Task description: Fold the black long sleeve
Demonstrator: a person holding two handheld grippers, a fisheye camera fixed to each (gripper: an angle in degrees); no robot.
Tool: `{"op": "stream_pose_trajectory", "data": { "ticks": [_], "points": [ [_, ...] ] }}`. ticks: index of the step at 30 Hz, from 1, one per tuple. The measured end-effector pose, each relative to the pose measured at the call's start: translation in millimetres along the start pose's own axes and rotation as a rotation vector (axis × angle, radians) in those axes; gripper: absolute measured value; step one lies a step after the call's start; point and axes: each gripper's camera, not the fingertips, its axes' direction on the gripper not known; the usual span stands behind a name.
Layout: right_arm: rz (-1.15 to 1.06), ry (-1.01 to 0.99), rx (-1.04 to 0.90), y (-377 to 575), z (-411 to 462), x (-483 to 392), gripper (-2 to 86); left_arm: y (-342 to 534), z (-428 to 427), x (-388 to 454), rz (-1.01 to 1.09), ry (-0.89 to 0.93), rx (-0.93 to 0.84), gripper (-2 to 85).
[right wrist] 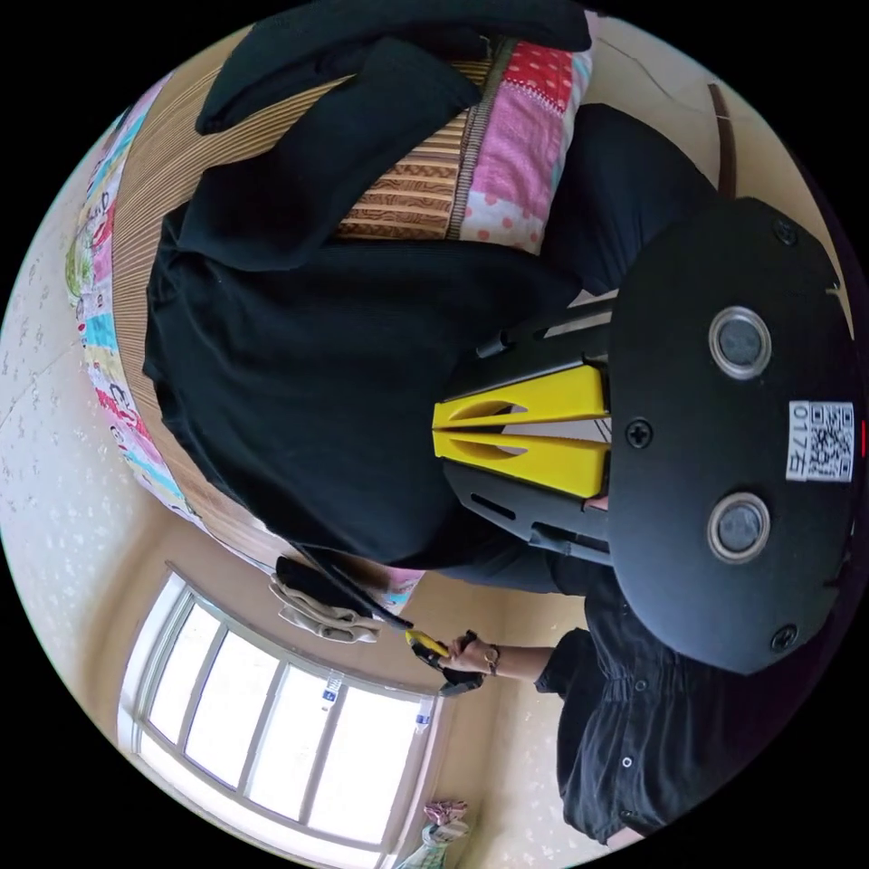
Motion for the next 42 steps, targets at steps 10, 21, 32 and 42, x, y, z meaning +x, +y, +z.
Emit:
{"op": "stream_pose_trajectory", "data": {
  "ticks": [10, 21, 32, 42],
  "points": [
    [0.007, -0.057, -0.01, -14, -18, 5, 0.4, 69, 39, -116, -0.401, 0.393, 0.117, 13.5],
    [-0.079, 0.173, 0.283, -84, -25, 7, 0.4, 66, 9, -59, -0.194, 0.367, 0.305, 3.5],
    [-0.011, -0.178, 0.327, -72, -41, 89, 0.4, 26, 49, 321, 0.712, 0.665, 0.349, 3.8],
    [-0.079, -0.215, 0.321, -64, -65, 78, 0.3, 288, 429, 425, 0.711, 0.974, -0.677, 6.7]
  ]
}}
